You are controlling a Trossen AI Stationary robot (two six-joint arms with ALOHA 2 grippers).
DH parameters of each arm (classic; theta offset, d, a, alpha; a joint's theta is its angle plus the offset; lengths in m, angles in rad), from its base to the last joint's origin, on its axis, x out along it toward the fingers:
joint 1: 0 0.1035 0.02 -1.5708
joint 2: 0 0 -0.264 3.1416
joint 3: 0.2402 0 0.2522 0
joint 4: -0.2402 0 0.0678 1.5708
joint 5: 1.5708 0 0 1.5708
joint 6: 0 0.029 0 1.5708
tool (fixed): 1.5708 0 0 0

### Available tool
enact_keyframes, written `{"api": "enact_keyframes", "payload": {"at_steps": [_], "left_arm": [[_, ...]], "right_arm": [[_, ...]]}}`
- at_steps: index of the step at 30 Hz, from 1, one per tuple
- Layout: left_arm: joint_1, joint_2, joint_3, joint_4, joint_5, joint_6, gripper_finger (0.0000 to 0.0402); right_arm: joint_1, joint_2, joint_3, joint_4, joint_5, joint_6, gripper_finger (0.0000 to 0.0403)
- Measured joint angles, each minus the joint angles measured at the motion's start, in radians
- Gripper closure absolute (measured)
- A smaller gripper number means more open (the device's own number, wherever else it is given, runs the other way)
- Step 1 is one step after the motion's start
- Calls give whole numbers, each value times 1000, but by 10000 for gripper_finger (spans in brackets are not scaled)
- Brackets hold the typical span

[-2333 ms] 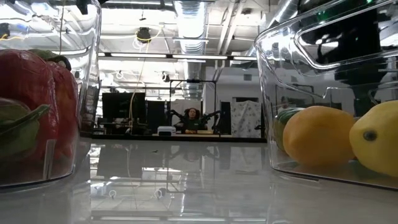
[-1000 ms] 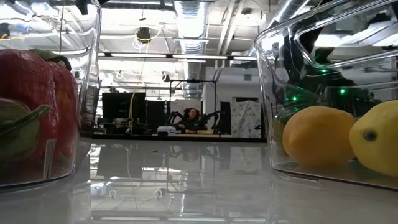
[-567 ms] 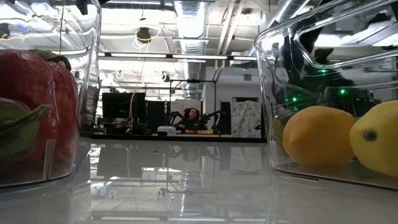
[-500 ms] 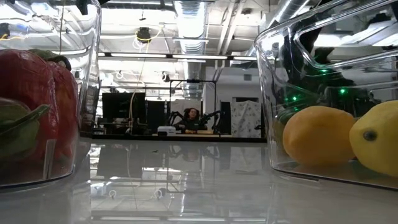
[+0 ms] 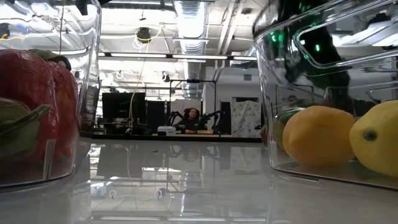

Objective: Sort produce into baskets
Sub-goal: Put the tomato into the right transparent bin

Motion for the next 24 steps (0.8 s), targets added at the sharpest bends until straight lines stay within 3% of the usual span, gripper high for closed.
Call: {"api": "enact_keyframes", "payload": {"at_steps": [6, 13, 24], "left_arm": [[0, 0, 0, 0, 0, 0, 150], [0, 0, 0, 1, -1, -4, 150], [0, 0, 0, 7, -1, -15, 150]], "right_arm": [[93, -113, 77, 134, -104, 31, 100], [228, -186, 82, 545, -135, 30, 101], [356, -37, 82, 1053, -209, -67, 100]]}}
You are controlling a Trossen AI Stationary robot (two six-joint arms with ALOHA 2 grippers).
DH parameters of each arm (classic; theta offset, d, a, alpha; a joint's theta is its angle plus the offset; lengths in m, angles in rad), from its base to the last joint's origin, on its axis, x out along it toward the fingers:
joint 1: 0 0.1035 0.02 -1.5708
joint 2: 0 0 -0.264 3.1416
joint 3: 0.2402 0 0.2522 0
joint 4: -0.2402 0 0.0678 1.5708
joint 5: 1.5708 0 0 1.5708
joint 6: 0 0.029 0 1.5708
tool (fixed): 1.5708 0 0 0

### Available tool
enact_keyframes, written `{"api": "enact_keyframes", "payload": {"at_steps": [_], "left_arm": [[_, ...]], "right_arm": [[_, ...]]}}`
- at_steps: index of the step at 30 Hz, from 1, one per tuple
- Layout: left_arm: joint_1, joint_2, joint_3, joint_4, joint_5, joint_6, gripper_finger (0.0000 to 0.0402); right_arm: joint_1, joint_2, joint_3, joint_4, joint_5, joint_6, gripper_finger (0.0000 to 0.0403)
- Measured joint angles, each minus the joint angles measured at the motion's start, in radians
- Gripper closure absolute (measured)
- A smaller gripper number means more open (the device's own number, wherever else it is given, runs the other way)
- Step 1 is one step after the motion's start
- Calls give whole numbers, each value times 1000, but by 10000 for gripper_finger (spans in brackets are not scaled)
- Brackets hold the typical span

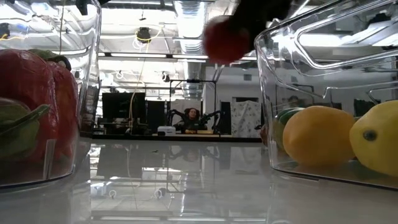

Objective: Sort produce into baskets
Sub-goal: Put the tomato into the right transparent bin

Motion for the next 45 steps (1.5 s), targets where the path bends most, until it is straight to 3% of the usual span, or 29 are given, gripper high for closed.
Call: {"api": "enact_keyframes", "payload": {"at_steps": [7, 16, 23, 31, 38, 41, 45], "left_arm": [[0, 0, 0, 1, 0, -1, 150], [0, 0, 0, -1, 0, -1, 150], [0, 0, 0, -5, 0, -1, 150], [0, 0, 0, -6, 0, 0, 150], [0, 0, 0, -6, 0, -6, 150], [0, 0, 0, -6, 0, -8, 150], [0, 0, 0, -6, 0, -8, 150]], "right_arm": [[-1, 161, 68, 184, -120, -35, 85], [12, 320, 304, 114, -174, -227, 86], [14, 320, 341, 6, -192, -243, 86], [70, 164, 341, -414, -207, 33, 86], [197, 99, 341, -834, -175, 413, 85], [254, 102, 340, -921, -106, 540, 80], [313, 102, 340, -915, -2, 617, 56]]}}
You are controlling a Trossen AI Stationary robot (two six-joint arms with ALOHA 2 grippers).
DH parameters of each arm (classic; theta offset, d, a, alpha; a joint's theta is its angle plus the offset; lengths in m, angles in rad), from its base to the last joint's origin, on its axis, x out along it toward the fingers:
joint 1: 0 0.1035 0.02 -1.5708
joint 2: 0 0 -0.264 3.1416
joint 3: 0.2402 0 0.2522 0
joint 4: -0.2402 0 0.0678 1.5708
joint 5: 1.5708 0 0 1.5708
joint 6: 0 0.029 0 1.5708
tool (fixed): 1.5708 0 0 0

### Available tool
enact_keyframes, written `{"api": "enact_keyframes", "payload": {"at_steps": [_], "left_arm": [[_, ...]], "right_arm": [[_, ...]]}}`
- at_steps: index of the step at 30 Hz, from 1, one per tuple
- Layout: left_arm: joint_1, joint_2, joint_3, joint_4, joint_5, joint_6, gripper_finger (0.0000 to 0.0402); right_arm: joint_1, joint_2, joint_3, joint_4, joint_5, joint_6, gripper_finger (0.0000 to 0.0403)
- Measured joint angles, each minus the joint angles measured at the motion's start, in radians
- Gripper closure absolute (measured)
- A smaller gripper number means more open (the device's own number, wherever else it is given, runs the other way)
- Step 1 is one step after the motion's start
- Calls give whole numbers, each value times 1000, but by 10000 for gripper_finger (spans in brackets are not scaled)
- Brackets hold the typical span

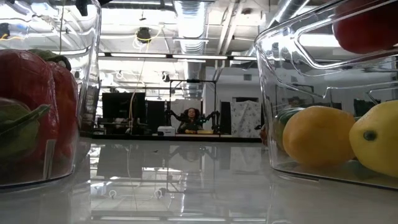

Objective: Sort produce into baskets
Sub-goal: Put the tomato into the right transparent bin, then put the apple into the right transparent bin

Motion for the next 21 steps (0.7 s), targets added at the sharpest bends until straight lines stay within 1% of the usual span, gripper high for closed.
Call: {"api": "enact_keyframes", "payload": {"at_steps": [2, 6, 9, 11, 13, 18, 21], "left_arm": [[0, 0, 0, 0, 0, -1, 150], [0, 0, 0, 0, 0, -3, 150], [0, 0, 0, 0, 0, -3, 150], [0, 0, 0, 0, 0, -3, 150], [0, 0, 0, 0, 0, -3, 150], [0, 0, 0, 0, 0, -4, 150], [0, 0, 0, 0, 0, -4, 150]], "right_arm": [[16, 0, 0, 3, 23, 24, 39], [18, 0, 0, -7, 21, 45, 10], [-3, 0, 0, -44, 27, 23, 7], [-24, 0, 0, -83, 79, -6, 12], [-60, 0, 0, -100, 126, -49, 16], [-180, 0, 0, -78, 224, -181, 18], [-263, 0, 0, -49, 243, -272, 19]]}}
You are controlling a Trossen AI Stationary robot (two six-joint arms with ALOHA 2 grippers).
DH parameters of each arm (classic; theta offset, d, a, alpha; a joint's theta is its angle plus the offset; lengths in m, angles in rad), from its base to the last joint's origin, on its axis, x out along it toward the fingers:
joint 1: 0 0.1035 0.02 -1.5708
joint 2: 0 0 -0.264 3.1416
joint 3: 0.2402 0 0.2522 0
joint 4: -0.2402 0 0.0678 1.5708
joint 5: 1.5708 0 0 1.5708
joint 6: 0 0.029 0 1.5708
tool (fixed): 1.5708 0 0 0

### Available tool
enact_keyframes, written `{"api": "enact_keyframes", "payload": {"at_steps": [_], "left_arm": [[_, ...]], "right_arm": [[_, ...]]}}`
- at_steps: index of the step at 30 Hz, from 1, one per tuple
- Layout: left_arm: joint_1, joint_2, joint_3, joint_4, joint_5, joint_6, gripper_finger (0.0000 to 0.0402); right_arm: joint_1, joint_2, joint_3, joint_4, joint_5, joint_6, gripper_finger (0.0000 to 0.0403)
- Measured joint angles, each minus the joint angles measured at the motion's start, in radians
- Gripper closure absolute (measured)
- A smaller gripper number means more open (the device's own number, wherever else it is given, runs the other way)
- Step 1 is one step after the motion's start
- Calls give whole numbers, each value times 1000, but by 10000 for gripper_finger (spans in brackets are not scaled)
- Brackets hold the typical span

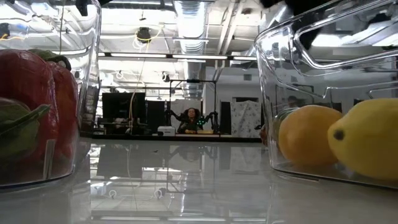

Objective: Sort produce into baskets
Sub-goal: Put the apple into the right transparent bin

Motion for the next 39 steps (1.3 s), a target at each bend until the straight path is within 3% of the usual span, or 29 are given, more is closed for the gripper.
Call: {"api": "enact_keyframes", "payload": {"at_steps": [8, 13, 25, 39], "left_arm": [[0, 0, 0, 0, 0, 2, 150], [0, 0, 0, -1, 0, 6, 150], [0, 0, 0, -1, 0, 7, 150], [0, 0, 0, -1, 0, 5, 150]], "right_arm": [[-184, 0, -3, 141, 3, -217, 19], [-253, 1, -118, 255, -6, -264, 19], [-274, 1, -373, 461, -95, -235, 19], [-331, -3, -504, 613, -129, -255, 19]]}}
